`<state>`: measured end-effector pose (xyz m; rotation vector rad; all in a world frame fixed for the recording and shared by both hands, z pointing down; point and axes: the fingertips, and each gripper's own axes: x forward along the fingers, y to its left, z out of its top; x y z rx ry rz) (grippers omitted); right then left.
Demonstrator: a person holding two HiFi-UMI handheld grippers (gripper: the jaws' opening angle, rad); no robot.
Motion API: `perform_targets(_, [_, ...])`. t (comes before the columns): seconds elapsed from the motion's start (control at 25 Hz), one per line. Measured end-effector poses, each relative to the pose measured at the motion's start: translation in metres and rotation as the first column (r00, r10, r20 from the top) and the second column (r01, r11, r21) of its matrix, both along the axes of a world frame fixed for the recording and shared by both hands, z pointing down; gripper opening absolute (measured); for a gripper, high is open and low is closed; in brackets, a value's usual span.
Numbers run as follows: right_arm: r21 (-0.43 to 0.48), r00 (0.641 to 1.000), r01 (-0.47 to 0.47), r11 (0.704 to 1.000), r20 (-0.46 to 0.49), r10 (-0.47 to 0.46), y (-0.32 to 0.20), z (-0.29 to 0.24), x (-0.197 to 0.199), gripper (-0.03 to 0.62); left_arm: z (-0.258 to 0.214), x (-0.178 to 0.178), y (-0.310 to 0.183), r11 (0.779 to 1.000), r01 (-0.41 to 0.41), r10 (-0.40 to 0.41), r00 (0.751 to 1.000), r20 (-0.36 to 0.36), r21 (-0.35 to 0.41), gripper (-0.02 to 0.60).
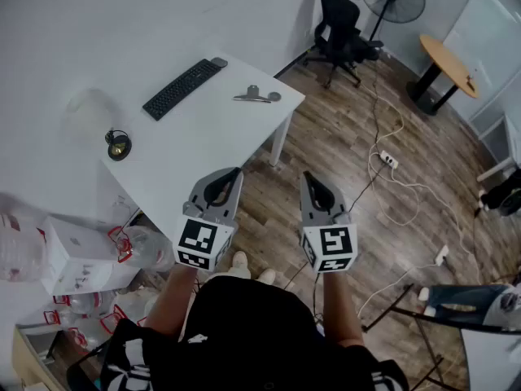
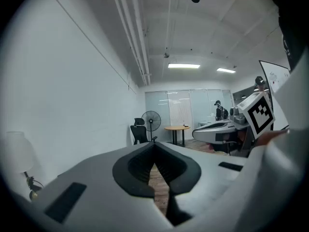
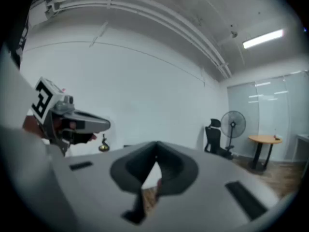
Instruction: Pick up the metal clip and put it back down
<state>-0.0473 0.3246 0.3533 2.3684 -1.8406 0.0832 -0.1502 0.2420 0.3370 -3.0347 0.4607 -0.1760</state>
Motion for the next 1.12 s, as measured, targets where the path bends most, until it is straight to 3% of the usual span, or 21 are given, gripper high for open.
perform_targets(0.32, [0.027,1.000,-0.012,1.000,0.005,0.012,0.012,-0.002,0.009,0.035,0.001,0.004,0.011,1.000,0.006,-0.006,1.000,0.004,-0.005,0.021])
perform_targets(0.72, [-0.011,0.999,0.038,0.999,0.002,-0.038,0.022,0.021,0.003,0.035,0.018,-0.003,0.032,1.000,0.024,-0.024,1.000,0.017,-0.010,0.021])
perform_targets(1.12, [-0.036,0.997,0.076,0.996,0.006,-0.076,0.004,0.032,0.009,0.035,0.022,0.002,0.017,0.999,0.050,-0.050,0.998,0.025,-0.007,0.021])
